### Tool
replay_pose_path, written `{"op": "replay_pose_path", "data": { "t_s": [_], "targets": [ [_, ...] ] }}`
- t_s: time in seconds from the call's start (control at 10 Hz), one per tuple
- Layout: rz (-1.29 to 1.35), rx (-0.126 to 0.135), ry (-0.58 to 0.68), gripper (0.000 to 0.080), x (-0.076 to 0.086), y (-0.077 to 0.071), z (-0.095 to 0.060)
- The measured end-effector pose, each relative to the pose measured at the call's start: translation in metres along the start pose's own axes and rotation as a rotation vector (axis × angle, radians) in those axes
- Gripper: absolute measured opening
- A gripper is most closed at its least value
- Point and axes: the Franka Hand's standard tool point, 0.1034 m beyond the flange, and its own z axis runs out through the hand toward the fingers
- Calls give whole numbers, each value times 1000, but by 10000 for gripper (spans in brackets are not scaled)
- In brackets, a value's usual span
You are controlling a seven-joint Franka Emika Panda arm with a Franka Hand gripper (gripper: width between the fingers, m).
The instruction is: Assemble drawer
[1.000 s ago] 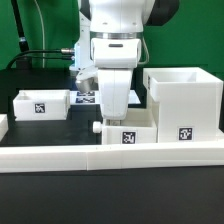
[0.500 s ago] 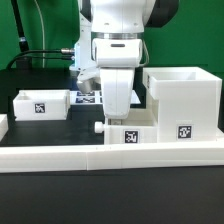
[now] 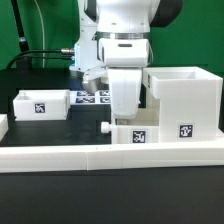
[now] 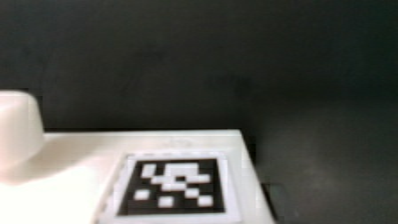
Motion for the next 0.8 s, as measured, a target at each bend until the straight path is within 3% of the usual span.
{"op": "replay_pose_path", "data": {
  "t_s": [0.6, 0.7, 0.8],
  "targets": [
    [-12, 2, -5, 42, 0, 1, 1],
    [-11, 6, -6, 123, 0, 1, 0],
    [-12, 12, -9, 259, 2, 3, -6]
  ]
}}
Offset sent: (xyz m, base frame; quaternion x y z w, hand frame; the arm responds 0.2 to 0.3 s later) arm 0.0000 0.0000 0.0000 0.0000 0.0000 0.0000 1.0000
